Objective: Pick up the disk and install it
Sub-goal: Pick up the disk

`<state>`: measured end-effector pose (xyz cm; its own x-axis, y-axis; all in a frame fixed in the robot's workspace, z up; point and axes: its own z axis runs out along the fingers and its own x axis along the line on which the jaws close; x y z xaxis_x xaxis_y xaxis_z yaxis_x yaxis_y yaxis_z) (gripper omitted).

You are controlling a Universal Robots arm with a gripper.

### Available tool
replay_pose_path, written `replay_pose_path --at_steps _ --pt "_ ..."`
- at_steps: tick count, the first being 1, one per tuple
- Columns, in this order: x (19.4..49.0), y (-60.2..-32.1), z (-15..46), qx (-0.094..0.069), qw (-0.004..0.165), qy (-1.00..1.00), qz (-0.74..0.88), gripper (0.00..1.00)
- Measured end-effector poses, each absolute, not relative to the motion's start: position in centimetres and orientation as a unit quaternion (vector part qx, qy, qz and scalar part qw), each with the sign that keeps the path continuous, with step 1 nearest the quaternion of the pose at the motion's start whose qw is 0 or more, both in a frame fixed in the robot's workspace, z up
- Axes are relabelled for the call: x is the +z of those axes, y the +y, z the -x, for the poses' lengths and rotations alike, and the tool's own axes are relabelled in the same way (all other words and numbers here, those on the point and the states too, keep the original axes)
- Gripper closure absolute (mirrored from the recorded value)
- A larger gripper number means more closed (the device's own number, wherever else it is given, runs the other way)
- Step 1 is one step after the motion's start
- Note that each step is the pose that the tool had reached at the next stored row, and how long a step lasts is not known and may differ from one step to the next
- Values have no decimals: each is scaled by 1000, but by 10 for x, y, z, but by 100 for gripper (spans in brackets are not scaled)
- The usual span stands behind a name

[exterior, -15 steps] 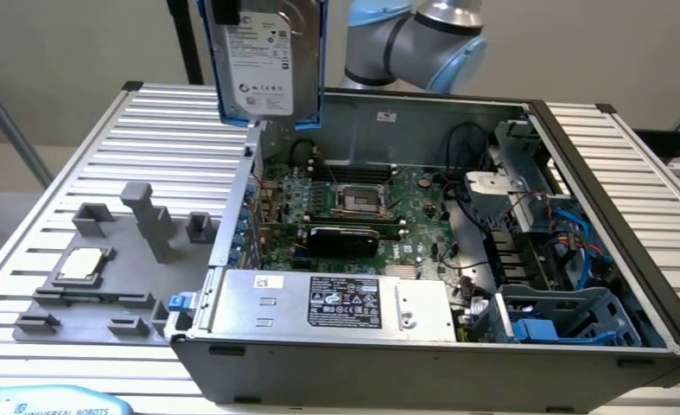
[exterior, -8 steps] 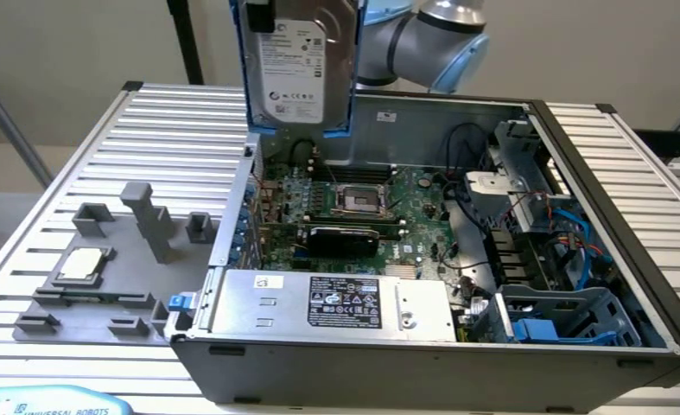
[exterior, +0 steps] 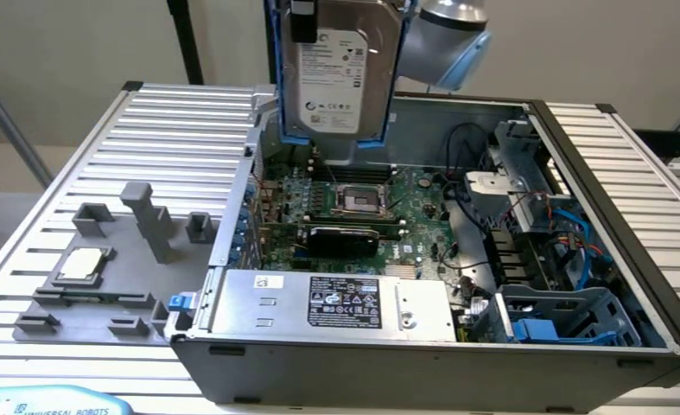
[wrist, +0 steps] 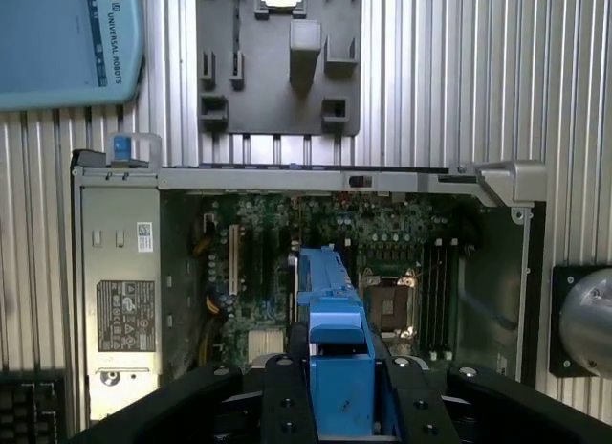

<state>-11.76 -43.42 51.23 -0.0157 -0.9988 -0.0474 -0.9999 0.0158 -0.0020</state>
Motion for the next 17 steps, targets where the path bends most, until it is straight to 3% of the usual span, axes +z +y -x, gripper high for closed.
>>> replay_pose_path --at_steps 17 --pt "506 -459 40 16 18 712 701 67"
